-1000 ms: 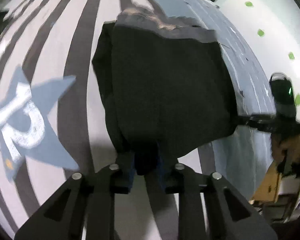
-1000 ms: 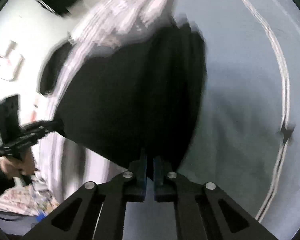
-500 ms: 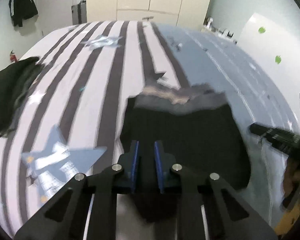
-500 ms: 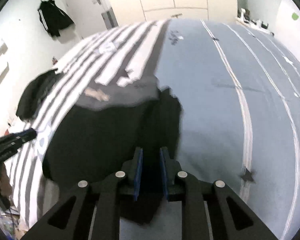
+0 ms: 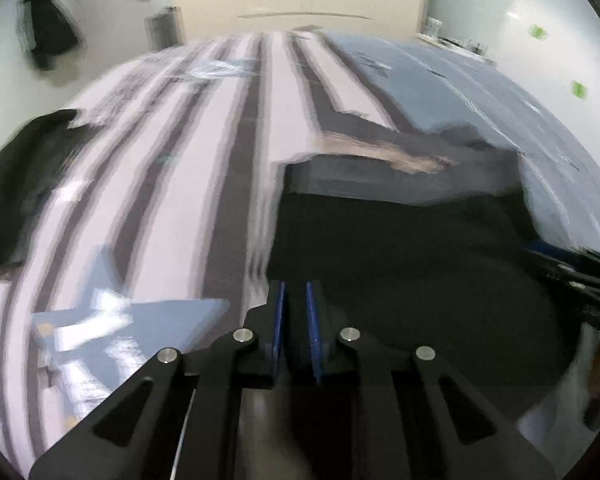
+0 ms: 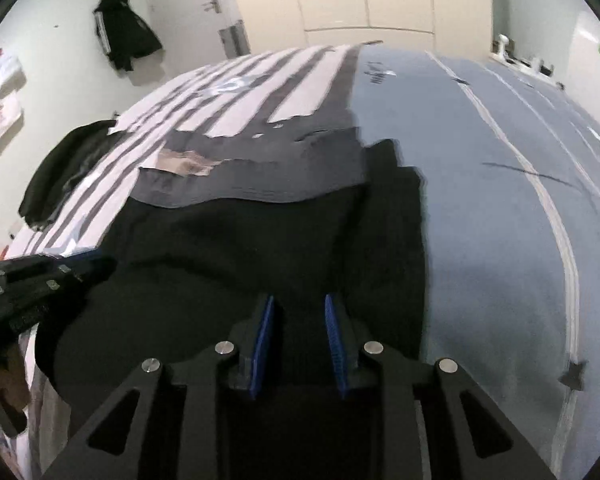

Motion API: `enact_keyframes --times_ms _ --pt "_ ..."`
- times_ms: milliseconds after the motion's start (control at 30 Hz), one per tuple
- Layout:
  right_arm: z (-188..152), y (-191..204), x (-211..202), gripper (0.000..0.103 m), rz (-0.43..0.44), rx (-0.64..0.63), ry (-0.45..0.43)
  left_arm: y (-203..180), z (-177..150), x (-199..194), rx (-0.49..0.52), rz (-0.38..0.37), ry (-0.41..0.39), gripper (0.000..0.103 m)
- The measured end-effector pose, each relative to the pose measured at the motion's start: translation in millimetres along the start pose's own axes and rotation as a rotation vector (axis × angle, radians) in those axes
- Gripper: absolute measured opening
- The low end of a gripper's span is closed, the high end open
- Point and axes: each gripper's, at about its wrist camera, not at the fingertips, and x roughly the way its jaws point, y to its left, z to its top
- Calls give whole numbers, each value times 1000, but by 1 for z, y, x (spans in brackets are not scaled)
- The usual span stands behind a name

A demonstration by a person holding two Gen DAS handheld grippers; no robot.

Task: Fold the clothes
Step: 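Lower the folded garment onto the bed and open both grippers, then grasp the folded garment at its grey waistband with both grippers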

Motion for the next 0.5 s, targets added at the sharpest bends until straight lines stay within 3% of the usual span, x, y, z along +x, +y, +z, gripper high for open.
enact_keyframes --times_ms 100,133,167,267,333,433,500 --pt "-4 -21 -4 19 -45 47 24 16 1 17 -26 29 88 11" --pt "-5 -28 -6 38 -79 59 39 17 7 12 -30 21 68 11" --pt "1 -32 -8 45 -93 79 40 14 16 1 -36 6 22 11" --pt "24 -32 -17 45 -106 102 -13 -4 44 -17 -57 -76 -81 11" --pt "41 -21 -19 45 -85 85 -62 -21 59 -14 -57 -137 -105 11" --pt "62 3 -4 45 -17 53 -104 -46 65 10 -18 -177 -98 11" --pt "67 15 18 45 8 29 -97 -57 59 42 33 -131 -34 11"
